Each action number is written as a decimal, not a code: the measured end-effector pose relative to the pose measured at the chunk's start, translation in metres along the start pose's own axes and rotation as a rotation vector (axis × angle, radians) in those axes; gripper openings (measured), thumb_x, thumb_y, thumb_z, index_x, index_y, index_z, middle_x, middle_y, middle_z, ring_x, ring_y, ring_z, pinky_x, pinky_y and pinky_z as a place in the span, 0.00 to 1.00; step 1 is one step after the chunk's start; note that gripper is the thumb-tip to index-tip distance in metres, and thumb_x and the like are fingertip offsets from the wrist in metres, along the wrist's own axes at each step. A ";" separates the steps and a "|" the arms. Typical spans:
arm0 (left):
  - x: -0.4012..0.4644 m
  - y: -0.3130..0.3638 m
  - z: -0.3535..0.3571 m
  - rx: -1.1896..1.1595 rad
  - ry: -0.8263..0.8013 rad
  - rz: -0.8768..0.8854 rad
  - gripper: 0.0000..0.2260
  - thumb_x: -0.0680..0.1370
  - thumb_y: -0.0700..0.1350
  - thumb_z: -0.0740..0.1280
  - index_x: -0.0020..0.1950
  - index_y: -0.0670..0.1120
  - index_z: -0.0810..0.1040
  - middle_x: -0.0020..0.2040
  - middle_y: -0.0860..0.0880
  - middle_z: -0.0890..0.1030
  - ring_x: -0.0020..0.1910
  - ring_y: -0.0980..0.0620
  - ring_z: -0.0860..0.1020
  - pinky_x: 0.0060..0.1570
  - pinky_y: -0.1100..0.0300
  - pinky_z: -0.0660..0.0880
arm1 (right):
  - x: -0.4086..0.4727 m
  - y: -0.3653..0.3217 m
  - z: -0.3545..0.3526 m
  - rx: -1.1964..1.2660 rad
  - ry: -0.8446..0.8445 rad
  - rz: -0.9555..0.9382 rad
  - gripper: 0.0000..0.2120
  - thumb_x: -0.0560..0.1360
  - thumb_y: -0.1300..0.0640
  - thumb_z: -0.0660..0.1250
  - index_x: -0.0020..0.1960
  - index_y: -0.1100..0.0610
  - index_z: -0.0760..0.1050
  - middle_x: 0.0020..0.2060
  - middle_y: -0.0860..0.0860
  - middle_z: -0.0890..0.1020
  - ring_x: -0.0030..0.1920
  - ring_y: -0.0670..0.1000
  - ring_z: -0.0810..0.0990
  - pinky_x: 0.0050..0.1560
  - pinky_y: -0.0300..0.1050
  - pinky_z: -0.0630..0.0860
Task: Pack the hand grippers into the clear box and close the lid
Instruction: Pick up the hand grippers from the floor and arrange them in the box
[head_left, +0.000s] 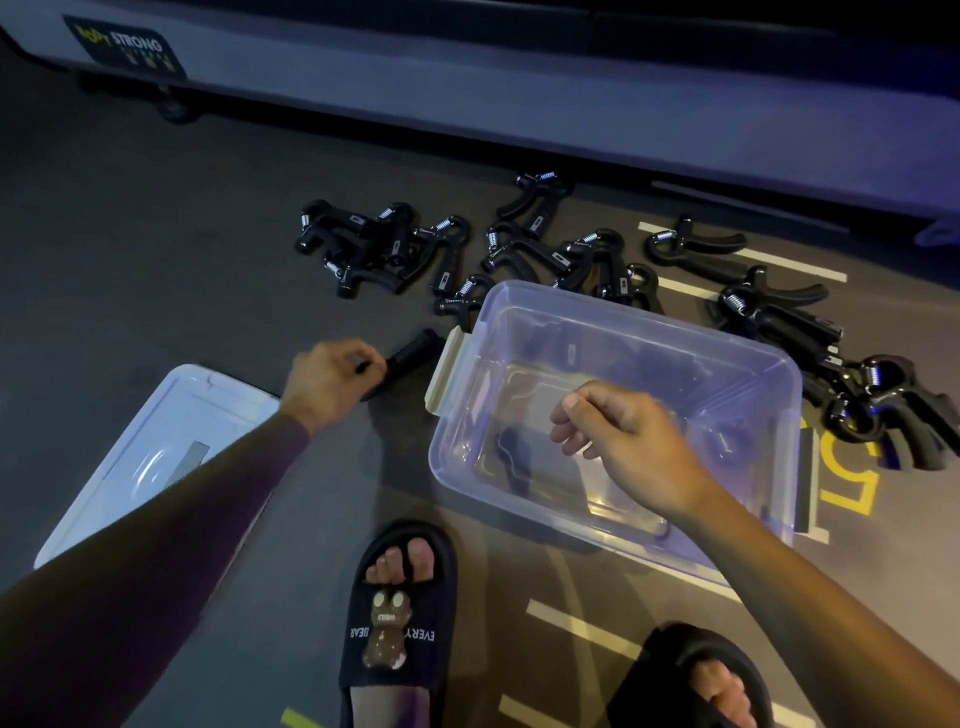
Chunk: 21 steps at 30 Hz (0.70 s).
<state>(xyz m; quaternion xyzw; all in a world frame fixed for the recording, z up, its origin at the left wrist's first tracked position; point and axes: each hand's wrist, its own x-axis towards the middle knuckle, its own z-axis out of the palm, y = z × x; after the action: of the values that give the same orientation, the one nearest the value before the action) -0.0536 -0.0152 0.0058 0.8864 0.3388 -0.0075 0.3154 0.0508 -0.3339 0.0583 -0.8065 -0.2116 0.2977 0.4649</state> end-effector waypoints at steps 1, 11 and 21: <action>0.000 0.002 -0.010 -0.062 0.035 0.002 0.03 0.76 0.46 0.72 0.43 0.53 0.83 0.37 0.49 0.83 0.40 0.50 0.81 0.43 0.66 0.76 | 0.000 -0.003 0.000 0.021 0.014 -0.009 0.12 0.82 0.51 0.60 0.46 0.51 0.80 0.40 0.47 0.85 0.41 0.47 0.84 0.47 0.46 0.80; -0.053 0.105 -0.069 -0.558 0.049 0.441 0.05 0.82 0.39 0.66 0.51 0.45 0.81 0.36 0.48 0.81 0.33 0.52 0.79 0.37 0.55 0.81 | 0.007 -0.047 -0.006 0.293 0.161 -0.191 0.17 0.75 0.46 0.67 0.63 0.47 0.77 0.52 0.45 0.85 0.43 0.48 0.85 0.44 0.40 0.78; -0.043 0.117 0.006 -0.485 -0.224 0.307 0.03 0.80 0.47 0.70 0.50 0.54 0.84 0.36 0.43 0.80 0.33 0.51 0.77 0.41 0.55 0.76 | 0.021 0.001 -0.015 0.350 0.070 -0.015 0.08 0.78 0.55 0.67 0.50 0.61 0.78 0.32 0.56 0.80 0.30 0.52 0.79 0.31 0.42 0.75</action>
<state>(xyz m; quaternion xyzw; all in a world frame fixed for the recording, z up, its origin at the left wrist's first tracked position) -0.0148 -0.1115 0.0755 0.8197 0.1561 0.0238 0.5506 0.0763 -0.3308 0.0568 -0.7216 -0.1462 0.2982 0.6074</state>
